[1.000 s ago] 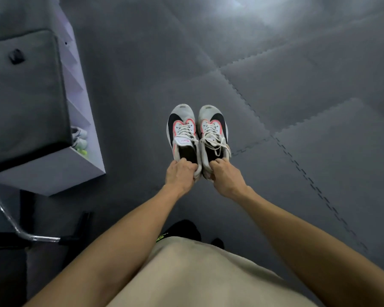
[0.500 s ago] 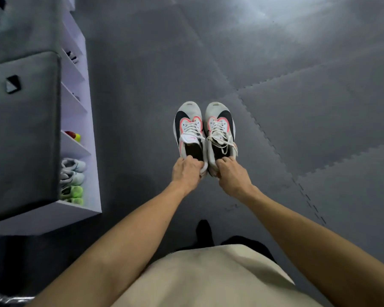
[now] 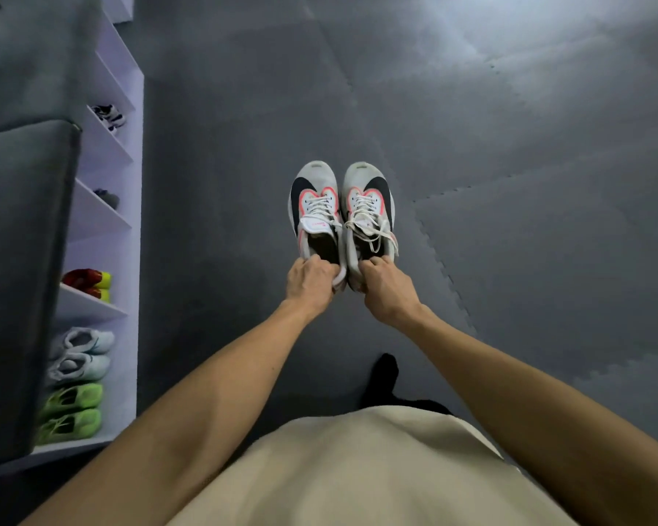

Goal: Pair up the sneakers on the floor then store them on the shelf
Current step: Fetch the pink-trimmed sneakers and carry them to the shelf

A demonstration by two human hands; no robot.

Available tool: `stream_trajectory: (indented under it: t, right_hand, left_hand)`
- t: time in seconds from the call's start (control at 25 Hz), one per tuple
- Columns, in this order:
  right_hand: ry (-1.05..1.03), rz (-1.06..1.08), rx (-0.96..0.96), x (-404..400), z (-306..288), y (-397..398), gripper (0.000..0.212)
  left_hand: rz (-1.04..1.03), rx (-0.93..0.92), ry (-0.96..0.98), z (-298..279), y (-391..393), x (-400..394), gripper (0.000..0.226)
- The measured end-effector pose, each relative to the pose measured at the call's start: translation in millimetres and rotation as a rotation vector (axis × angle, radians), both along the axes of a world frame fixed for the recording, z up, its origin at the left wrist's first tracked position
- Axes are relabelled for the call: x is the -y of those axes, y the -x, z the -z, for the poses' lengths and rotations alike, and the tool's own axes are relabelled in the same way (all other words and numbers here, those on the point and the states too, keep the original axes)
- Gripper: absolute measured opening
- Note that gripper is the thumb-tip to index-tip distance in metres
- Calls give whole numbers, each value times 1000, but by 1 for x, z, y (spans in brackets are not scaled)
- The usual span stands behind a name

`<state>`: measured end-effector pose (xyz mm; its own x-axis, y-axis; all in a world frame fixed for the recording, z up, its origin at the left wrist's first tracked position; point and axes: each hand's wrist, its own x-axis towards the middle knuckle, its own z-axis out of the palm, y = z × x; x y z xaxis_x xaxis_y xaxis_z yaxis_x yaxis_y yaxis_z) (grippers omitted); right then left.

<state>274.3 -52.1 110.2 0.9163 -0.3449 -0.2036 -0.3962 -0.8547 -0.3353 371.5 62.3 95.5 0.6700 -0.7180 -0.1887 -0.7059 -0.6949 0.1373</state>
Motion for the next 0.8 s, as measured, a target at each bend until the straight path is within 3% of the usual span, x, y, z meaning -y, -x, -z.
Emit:
stream_trajectory:
  t: [0.36,0.8]
  right_hand:
    - [6,-156,-18,133,2,-208,18]
    - [40,-193,-31,217,4,-512,19]
  left_hand:
    - [-199,-27,63,-10,-182,117,14]
    - [-208,-47,81,-11,-479,196,15]
